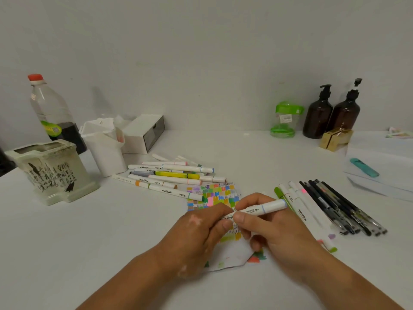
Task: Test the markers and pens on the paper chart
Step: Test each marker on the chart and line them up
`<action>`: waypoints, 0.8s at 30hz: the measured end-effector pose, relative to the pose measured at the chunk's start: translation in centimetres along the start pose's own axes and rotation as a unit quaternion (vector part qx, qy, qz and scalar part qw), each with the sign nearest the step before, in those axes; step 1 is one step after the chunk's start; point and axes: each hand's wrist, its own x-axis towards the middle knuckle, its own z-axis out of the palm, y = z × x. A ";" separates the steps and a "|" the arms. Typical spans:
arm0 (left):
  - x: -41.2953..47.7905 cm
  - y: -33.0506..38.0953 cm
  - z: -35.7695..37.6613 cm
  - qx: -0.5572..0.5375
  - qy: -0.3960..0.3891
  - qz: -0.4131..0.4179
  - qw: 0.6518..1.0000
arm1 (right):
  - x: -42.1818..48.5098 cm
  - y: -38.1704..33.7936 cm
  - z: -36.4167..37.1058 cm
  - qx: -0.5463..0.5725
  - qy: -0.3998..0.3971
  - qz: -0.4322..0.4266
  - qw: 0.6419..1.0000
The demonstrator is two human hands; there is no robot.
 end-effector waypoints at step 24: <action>-0.2 -3.2 -0.1 0.172 -0.076 -0.109 0.976 | 0.4 0.5 0.1 -0.111 0.119 0.002 0.987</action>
